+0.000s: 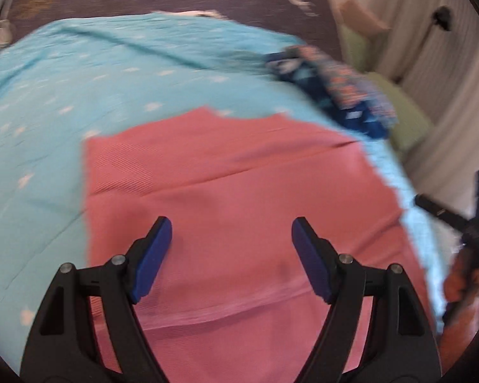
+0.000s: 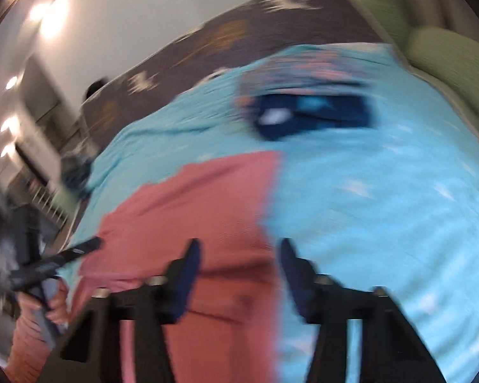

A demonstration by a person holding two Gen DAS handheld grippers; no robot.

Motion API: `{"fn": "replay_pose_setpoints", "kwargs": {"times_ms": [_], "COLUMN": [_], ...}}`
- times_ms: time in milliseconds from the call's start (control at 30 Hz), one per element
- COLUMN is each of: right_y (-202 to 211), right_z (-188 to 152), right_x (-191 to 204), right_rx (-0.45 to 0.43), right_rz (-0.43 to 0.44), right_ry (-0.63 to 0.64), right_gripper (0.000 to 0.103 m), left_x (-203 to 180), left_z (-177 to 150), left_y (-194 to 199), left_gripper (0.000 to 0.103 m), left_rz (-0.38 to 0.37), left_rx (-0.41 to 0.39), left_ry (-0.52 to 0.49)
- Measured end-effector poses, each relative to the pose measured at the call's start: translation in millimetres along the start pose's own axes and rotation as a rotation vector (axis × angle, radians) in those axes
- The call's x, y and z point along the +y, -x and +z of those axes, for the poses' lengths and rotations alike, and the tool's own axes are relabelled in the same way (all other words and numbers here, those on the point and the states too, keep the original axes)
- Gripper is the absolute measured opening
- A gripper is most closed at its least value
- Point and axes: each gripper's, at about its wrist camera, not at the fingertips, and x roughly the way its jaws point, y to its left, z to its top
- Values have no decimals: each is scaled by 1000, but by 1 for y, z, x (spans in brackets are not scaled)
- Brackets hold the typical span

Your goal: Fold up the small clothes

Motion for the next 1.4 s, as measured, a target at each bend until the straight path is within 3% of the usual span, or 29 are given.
{"fn": "replay_pose_setpoints", "kwargs": {"times_ms": [100, 167, 200, 233, 300, 367, 433, 500, 567, 600, 633, 667, 700, 733, 767, 833, 900, 967, 1000, 1033, 1100, 1200, 1400], "right_y": [-47, -71, -78, -74, -62, -45, -21, -4, -6, -14, -24, -36, -51, -52, -46, -30, 0, 35, 60, 77, 106, 129, 152], "right_z": [8, 5, 1, -2, -3, -2, 1, 4, 4, 2, -1, -5, -11, -16, -20, -23, -29, -37, -47, -53, -64, -77, -118], "right_x": [26, 14, -1, -20, -43, -41, -25, -11, -2, -1, -3, -8, -16, -19, -19, -13, -4, 8, 14, 16, 21, 22, 15], "right_rx": [114, 176, 186, 169, 189, 168, 87, 21, -1, 16, 51, 102, 151, 148, 119, 109, 56, -28, -93, -139, -236, -254, -158], "right_rz": [13, -114, -131, -48, 29, -11, -57, 3, 73, 79, 74, 42, -31, -58, -76, -103, -111, -118, -133, -143, -153, -132, -131], "right_ry": [50, 42, 7, -81, -238, -221, -135, -75, -54, -59, -62, -71, -83, -73, -51, -39, 5, 73, 102, 113, 122, 126, 144], "right_gripper": [32, 15, 0, 0, 0, 0, 6, 8, 23, 36, 40, 39, 29, 14, 13, 15, 16, 21, 32, 53, 71, 71, 71], "left_x": [8, 6, 5, 4, 4, 4, 5, 4, 5, 7, 8, 8, 7, 7, 6, 6, 4, -4, -9, -12, -19, -30, -38], "left_z": [-14, -17, -17, -18, -19, -21, -24, -29, -33, -35, -38, -39, -41, -43, -45, -51, -59, -70, -78, -83, -92, -107, -137], "left_y": [-16, -16, -13, -8, 1, 14, 28, 30, 13, 6, 3, 5, 10, 13, 19, 41, 78, 114, 131, 139, 149, 163, 179], "left_gripper": [76, 75, 75, 75, 75, 75, 76, 83, 83, 83, 83, 83, 83, 83, 83, 71, 72, 81, 85, 85, 85, 85, 85], "left_rz": [80, 105, 114, 123, 132, 131, 85, 84, 152, 161, 160, 159, 155, 149, 160, 181, 128, 118, 128, 133, 147, 245, 267], "left_rx": [21, 4, 0, -5, -27, -57, -101, -101, -37, -8, -3, -13, -15, -4, 9, -31, -144, -268, -322, -328, -320, -341, -330], "left_ry": [-29, -63, -70, -80, -88, -65, -33, -34, -44, -49, -47, -43, -37, -32, -26, 16, 56, 78, 85, 81, 52, 17, -47]}}
